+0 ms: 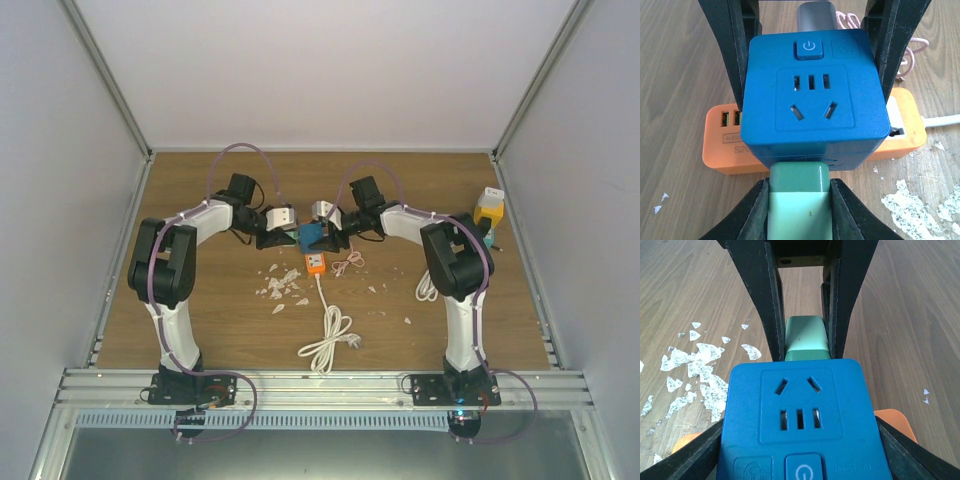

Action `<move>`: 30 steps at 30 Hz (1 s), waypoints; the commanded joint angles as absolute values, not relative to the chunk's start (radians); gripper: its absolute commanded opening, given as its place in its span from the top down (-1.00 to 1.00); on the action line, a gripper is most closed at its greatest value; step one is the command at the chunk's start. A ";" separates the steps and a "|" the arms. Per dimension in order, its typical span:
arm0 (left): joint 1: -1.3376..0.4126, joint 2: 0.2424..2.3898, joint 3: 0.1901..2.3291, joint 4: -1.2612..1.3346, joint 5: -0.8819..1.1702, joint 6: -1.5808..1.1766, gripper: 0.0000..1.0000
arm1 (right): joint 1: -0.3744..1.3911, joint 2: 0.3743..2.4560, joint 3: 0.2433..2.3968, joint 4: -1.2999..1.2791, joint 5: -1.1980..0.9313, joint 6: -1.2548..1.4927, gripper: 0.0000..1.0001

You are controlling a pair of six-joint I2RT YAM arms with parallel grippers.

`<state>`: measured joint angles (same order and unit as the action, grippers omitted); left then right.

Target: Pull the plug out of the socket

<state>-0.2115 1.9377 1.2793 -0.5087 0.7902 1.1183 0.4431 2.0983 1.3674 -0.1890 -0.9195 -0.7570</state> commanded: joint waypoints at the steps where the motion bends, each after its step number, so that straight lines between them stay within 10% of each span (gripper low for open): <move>1: -0.142 1.901 1.260 -0.553 0.672 1.157 0.74 | 0.420 2.146 1.344 -0.305 -0.859 -0.753 0.89; 30: 0.041 1.833 1.327 -0.545 0.756 0.975 0.67 | 0.426 2.150 1.339 -0.306 -0.860 -0.762 0.87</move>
